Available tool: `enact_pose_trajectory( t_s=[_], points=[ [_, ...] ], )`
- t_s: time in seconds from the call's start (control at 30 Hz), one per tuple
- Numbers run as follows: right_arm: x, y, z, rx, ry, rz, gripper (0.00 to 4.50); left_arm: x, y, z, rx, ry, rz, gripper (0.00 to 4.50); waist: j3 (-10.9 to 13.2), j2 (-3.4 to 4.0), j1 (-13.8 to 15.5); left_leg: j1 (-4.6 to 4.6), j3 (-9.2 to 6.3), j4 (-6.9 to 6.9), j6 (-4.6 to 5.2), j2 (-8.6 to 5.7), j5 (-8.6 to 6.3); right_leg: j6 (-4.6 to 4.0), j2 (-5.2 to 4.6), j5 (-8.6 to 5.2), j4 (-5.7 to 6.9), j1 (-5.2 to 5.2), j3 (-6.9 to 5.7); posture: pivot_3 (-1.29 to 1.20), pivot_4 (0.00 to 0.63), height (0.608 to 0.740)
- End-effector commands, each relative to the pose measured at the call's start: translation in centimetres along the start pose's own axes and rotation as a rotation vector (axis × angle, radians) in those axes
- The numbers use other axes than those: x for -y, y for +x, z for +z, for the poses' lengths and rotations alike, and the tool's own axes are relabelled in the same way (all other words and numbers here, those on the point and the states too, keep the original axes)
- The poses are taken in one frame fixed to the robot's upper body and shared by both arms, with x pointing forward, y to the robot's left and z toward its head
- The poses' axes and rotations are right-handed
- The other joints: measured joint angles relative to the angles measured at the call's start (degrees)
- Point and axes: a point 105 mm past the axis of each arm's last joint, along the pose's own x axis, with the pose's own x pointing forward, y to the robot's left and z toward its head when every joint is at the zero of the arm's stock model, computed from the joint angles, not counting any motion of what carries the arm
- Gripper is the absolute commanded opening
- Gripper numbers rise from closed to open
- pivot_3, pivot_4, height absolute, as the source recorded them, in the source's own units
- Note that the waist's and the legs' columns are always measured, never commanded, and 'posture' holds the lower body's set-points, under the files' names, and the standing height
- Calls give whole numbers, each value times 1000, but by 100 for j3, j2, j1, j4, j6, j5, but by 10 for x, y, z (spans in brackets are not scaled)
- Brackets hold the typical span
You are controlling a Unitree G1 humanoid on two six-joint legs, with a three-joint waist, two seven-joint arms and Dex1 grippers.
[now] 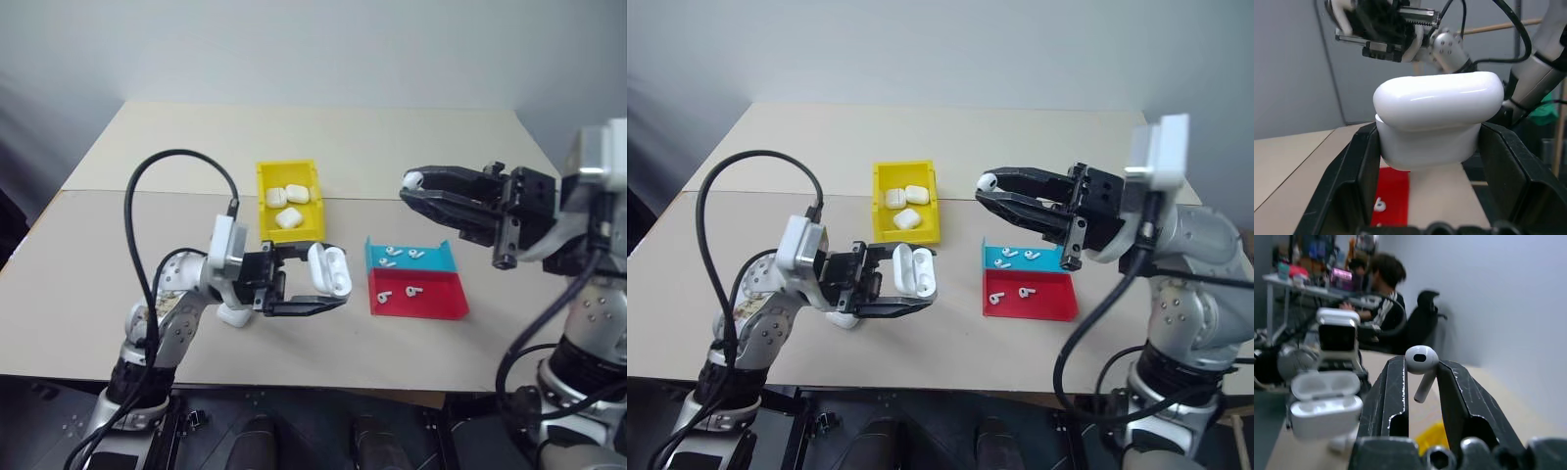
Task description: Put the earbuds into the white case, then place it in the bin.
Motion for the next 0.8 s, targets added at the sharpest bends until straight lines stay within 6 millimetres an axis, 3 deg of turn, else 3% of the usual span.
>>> enact_pose_trajectory(
  t_s=[0.03,0.43,0.8],
  points=[
    [-11,7,12,114,-45,56,732,-1,9,5,2,-8,-56,2737,0,1,-22,-1,1,0,0,0,0,0,0,0,1,-2,1,0,150,740],
    [-26,24,-13,167,36,202,732,1,12,12,19,10,-80,2737,0,1,-30,1,-1,-4,0,1,0,0,2,0,0,-3,1,0,150,740],
    [-31,20,-36,102,57,235,732,3,12,11,17,20,-56,2737,0,1,-18,1,0,-4,0,1,0,0,2,0,-1,-3,1,0,150,740]
  ],
)
